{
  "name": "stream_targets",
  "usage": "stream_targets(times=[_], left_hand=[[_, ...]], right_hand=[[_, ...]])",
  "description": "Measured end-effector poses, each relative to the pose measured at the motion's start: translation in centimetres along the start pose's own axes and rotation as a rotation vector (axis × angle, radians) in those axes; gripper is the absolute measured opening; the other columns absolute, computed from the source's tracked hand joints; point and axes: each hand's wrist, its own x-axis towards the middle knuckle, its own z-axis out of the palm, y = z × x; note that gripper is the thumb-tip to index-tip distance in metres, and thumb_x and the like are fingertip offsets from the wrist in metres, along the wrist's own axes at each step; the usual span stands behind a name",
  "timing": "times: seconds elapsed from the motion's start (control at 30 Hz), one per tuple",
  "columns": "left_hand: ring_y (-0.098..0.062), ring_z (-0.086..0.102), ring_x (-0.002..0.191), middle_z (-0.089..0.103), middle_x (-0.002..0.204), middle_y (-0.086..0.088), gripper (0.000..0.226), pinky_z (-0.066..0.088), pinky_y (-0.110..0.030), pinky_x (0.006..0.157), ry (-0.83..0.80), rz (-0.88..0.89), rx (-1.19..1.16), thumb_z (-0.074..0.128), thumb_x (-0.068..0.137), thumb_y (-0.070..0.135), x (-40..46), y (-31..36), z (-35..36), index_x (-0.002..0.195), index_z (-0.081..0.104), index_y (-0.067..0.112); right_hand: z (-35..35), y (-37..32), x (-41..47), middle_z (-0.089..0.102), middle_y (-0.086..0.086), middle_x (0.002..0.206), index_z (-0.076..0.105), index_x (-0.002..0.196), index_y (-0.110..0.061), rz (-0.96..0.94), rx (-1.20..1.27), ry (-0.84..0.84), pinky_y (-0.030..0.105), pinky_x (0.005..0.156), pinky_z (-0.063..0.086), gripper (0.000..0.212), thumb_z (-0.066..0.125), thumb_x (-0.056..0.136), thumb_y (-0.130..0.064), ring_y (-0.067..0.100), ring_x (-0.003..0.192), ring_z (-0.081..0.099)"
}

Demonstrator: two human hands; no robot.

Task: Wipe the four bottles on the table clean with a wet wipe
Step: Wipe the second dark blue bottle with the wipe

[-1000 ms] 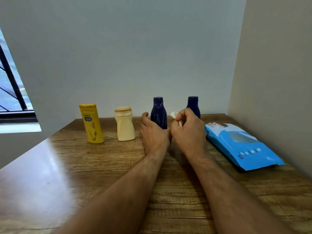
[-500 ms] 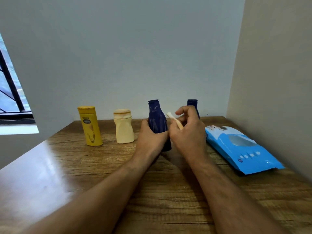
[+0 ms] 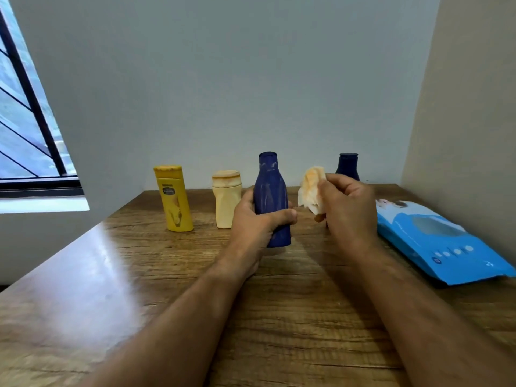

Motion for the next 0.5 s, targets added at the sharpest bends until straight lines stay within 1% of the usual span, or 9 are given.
stream_targets(times=[0.07,0.1,0.2,0.3,0.37,0.47,0.5], left_hand=[[-0.032,0.072,0.099,0.073,0.108,-0.011,0.064,0.061,-0.049,0.084,-0.011,0.017,-0.003,0.085,0.071,0.001,0.1,0.1,-0.1,0.120,0.056,0.032],[-0.031,0.072,0.098,0.072,0.108,-0.011,0.065,0.061,-0.046,0.082,-0.024,0.024,-0.004,0.084,0.072,0.001,0.1,0.1,-0.1,0.122,0.055,0.031],[-0.031,0.071,0.096,0.070,0.112,-0.015,0.066,0.060,-0.042,0.081,-0.062,0.023,-0.019,0.080,0.076,-0.001,-0.2,0.1,-0.1,0.128,0.053,0.028],[-0.028,0.071,0.089,0.070,0.112,-0.019,0.058,0.059,-0.042,0.082,-0.106,-0.002,-0.044,0.067,0.082,-0.007,-0.6,0.1,-0.3,0.124,0.053,0.031],[-0.027,0.072,0.085,0.071,0.111,-0.019,0.057,0.058,-0.043,0.079,-0.144,-0.023,-0.061,0.060,0.084,-0.009,-0.7,0.1,-0.5,0.126,0.053,0.028],[-0.027,0.073,0.082,0.072,0.108,-0.016,0.057,0.057,-0.040,0.075,-0.187,-0.032,-0.054,0.059,0.084,-0.009,-0.8,0.1,-0.5,0.132,0.053,0.023],[-0.026,0.073,0.083,0.072,0.107,-0.015,0.058,0.057,-0.039,0.075,-0.195,-0.029,-0.050,0.059,0.084,-0.008,-0.9,0.1,-0.4,0.133,0.053,0.023]], right_hand=[[0.0,-0.1,0.0,0.063,-0.014,0.095,0.066,0.120,-0.020,0.011,0.014,0.012,0.014,0.050,0.050,0.025,0.058,0.097,-0.024,0.011,0.085,0.067],[0.0,-0.2,-0.1,0.064,-0.014,0.095,0.066,0.120,-0.021,0.008,0.028,0.011,0.013,0.049,0.049,0.025,0.059,0.096,-0.025,0.010,0.084,0.068],[0.0,-0.5,-0.3,0.067,-0.016,0.093,0.065,0.117,-0.024,-0.020,0.058,-0.014,0.013,0.054,0.053,0.025,0.065,0.092,-0.026,0.002,0.079,0.069],[0.1,-0.6,-0.5,0.072,-0.009,0.094,0.065,0.104,-0.028,-0.080,0.023,-0.017,0.010,0.060,0.052,0.015,0.068,0.090,-0.026,0.001,0.084,0.069],[0.2,-0.6,-0.8,0.072,-0.007,0.091,0.063,0.100,-0.026,-0.126,-0.002,-0.006,0.009,0.059,0.050,0.012,0.068,0.090,-0.028,0.001,0.082,0.068],[0.2,-0.7,-1.1,0.068,-0.009,0.089,0.062,0.099,-0.023,-0.170,-0.034,0.016,0.011,0.059,0.048,0.016,0.067,0.090,-0.035,0.000,0.080,0.064],[0.2,-0.7,-1.1,0.065,-0.011,0.087,0.062,0.098,-0.022,-0.190,-0.051,0.028,0.010,0.059,0.046,0.017,0.067,0.089,-0.036,-0.001,0.076,0.061]])
